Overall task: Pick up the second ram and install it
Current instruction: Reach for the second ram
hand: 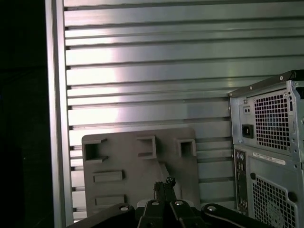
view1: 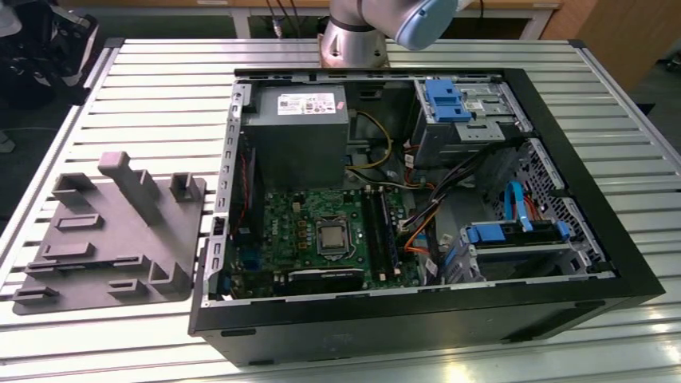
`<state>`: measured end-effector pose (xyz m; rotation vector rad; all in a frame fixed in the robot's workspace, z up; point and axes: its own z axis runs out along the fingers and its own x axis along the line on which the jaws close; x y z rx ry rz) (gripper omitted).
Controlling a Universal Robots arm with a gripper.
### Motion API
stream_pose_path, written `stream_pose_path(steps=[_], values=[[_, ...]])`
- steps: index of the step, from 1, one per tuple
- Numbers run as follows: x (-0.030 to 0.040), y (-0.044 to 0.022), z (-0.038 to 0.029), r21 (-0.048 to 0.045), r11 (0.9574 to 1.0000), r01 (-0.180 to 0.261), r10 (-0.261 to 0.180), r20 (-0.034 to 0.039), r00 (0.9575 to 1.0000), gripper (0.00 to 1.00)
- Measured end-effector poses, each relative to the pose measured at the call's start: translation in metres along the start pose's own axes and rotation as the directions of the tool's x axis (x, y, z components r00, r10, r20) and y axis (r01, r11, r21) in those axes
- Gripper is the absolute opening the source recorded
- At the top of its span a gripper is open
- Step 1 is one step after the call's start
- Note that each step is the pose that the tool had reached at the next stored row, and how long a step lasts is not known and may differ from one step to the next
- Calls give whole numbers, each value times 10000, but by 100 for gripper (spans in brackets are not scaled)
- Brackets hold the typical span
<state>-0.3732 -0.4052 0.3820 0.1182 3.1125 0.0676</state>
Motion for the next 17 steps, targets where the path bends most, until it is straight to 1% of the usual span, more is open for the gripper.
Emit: stream_pose_path(steps=[9,17], values=[[19,-51,4,0,10000,1,-1,-1,10000,11],[39,-83,10,0,10000,1,-1,0,10000,11]])
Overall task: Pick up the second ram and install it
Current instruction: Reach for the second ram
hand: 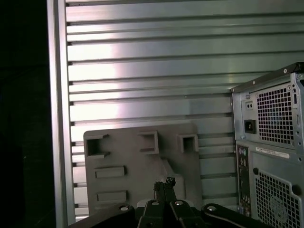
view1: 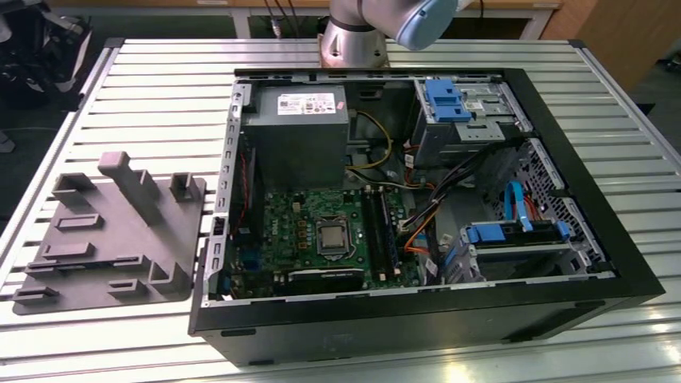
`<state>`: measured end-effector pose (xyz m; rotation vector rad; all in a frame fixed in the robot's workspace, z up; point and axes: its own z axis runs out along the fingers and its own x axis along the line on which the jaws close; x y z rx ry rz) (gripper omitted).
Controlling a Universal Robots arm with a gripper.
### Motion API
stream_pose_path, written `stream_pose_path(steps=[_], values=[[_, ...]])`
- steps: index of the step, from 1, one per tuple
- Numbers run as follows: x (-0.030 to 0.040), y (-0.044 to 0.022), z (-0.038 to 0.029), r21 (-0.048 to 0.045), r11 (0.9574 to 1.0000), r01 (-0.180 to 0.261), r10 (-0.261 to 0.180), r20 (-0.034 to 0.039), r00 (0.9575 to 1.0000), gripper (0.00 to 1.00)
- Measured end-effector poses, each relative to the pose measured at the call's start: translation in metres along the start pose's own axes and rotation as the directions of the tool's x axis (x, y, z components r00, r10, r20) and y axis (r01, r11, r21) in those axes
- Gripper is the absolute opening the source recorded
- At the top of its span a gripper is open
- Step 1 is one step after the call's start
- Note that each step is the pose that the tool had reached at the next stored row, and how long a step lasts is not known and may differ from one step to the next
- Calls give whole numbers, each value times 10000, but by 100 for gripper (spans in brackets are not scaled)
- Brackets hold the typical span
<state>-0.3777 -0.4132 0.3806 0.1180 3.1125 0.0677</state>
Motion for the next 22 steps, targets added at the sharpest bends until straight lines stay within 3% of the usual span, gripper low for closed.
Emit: stream_pose_path(steps=[22], values=[[63,-73,9,0,10000,1,-1,0,10000,11]])
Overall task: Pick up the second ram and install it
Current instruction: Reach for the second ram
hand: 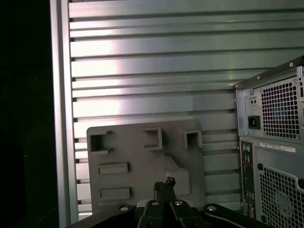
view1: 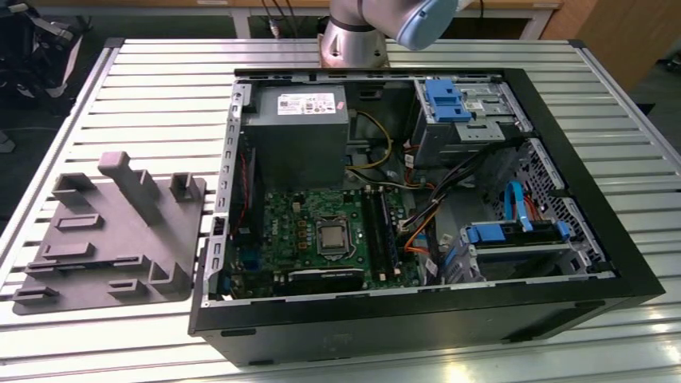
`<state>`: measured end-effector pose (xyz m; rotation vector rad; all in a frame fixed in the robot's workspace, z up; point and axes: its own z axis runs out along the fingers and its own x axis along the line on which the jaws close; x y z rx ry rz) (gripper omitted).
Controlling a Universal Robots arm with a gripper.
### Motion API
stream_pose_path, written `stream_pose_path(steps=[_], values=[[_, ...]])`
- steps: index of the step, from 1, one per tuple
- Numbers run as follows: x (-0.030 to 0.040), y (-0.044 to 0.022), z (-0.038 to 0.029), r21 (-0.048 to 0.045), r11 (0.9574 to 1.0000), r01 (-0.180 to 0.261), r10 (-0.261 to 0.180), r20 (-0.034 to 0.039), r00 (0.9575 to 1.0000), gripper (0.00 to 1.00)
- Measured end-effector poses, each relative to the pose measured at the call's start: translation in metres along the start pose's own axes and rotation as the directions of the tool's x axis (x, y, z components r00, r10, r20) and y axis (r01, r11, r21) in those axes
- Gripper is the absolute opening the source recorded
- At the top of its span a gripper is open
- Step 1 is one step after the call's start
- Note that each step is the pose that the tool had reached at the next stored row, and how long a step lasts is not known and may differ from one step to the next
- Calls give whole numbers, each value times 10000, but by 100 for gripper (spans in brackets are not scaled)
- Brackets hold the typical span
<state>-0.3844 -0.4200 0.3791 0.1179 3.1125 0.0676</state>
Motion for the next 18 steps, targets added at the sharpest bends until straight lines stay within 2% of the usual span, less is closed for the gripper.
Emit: stream_pose_path(steps=[18], values=[[63,-70,15,0,10000,0,0,0,10000,11]])
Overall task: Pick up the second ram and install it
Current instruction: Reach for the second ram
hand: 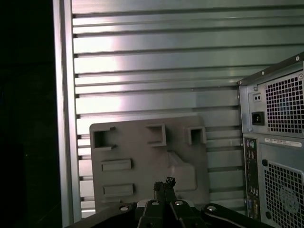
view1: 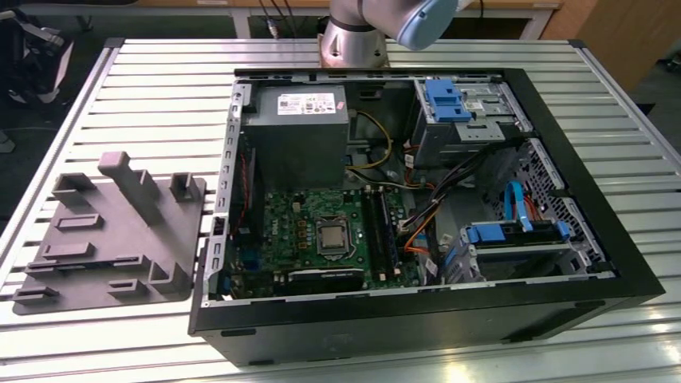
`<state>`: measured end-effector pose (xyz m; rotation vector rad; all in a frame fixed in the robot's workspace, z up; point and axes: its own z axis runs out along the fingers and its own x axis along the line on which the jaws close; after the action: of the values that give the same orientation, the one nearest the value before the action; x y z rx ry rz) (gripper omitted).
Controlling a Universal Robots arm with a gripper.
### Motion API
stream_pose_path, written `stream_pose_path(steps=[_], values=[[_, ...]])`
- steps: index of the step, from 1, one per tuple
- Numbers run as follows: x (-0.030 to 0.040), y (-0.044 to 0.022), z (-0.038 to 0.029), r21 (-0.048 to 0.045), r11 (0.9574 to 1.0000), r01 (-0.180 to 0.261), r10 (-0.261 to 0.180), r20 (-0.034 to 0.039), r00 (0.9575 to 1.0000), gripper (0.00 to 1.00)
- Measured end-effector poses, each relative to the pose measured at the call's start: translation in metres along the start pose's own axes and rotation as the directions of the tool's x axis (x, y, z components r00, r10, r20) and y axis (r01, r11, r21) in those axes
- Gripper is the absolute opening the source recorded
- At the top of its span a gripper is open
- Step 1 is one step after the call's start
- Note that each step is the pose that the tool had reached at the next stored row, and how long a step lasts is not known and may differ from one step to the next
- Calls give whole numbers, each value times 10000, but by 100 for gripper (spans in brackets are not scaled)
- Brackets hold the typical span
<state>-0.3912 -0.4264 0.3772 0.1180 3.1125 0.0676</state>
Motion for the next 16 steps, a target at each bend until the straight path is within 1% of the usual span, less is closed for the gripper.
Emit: stream_pose_path(steps=[16], values=[[57,-64,16,0,10000,0,0,0,10000,11]])
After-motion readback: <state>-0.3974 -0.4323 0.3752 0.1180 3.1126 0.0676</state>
